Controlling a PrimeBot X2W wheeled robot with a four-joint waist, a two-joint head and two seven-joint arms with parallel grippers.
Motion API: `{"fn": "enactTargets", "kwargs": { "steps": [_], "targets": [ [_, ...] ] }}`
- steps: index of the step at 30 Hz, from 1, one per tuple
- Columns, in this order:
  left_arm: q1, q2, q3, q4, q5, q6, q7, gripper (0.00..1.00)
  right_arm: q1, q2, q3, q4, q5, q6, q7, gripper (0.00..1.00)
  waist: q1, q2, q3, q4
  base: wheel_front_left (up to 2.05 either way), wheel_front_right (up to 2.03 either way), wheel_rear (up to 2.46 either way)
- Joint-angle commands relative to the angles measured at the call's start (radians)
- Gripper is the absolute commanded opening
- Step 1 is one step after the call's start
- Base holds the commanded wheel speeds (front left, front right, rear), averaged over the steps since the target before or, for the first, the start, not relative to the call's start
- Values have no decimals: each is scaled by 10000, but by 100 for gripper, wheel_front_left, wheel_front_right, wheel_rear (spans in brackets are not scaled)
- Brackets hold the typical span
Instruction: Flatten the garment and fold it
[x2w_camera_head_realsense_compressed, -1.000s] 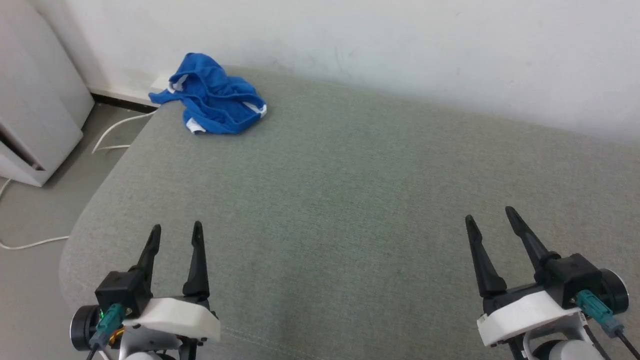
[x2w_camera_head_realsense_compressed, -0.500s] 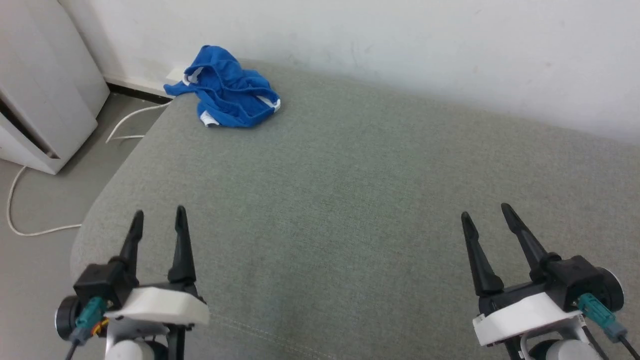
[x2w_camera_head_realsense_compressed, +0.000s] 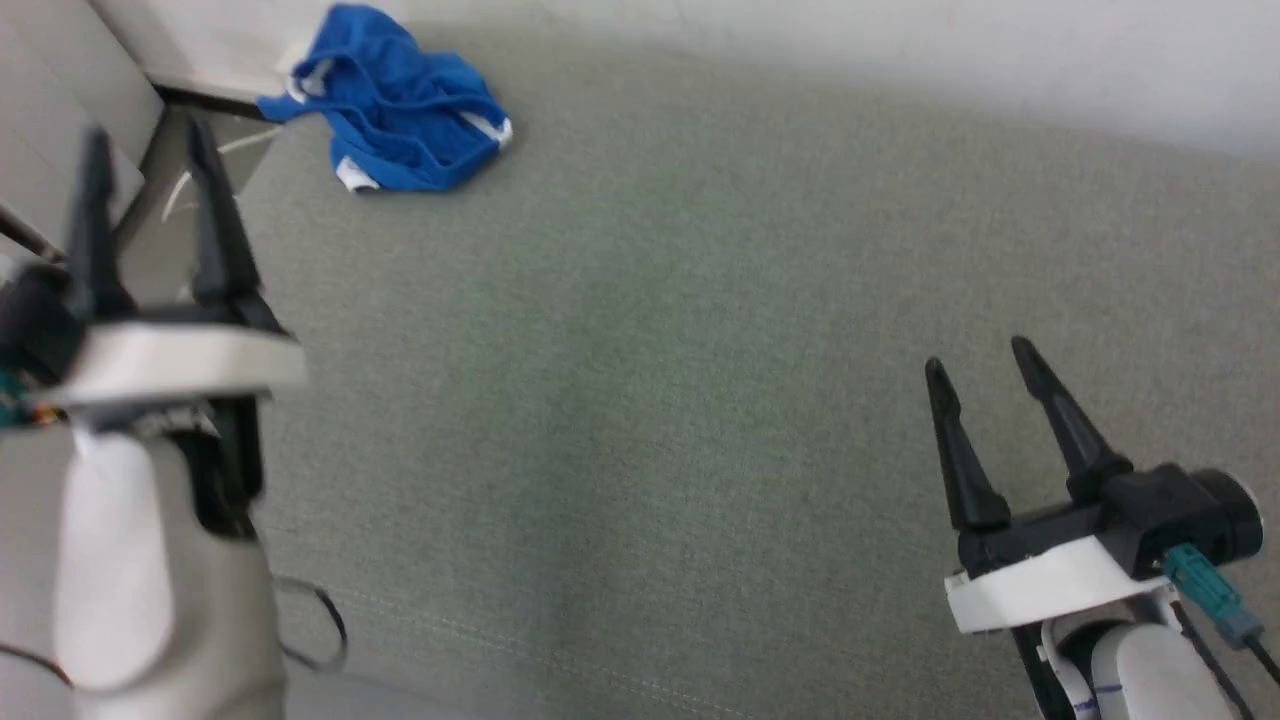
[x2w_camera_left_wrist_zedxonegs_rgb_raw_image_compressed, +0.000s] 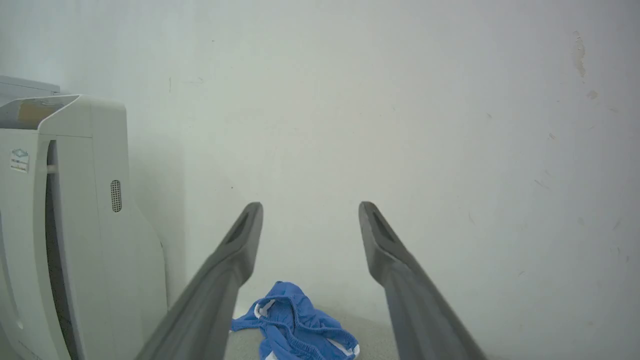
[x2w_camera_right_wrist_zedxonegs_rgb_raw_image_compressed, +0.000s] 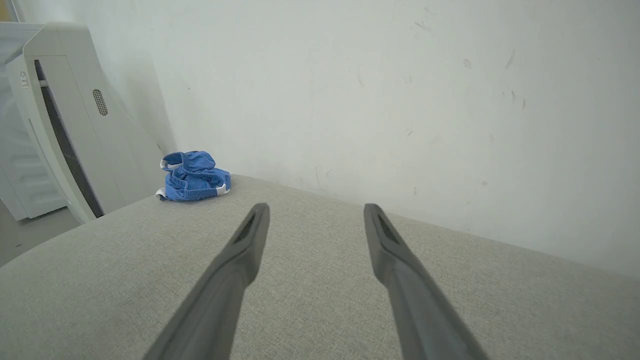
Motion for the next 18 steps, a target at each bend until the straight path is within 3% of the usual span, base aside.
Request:
{"fn": "enactTargets", "kwargs": {
  "steps": [1,11,18],
  "targets": [
    [-854,282,202,264,-81,-119,-119,100,-338,11,44,-84,-113,-17,-96,100,-1,-1,1024,-438,0,0,0],
    [-5035,2375,-71,3282,-288,-346,-278,100,-1468,13,147,-484,-476,-18,-195,100,-1,-1,3272,-1222,0,0,0],
    [-7275,3991,-1476,5613,-1083,-425,615,100,-1888,15,174,-695,-398,-20,-371,100,-1,-1,4793,-1917,0,0,0]
  ]
}}
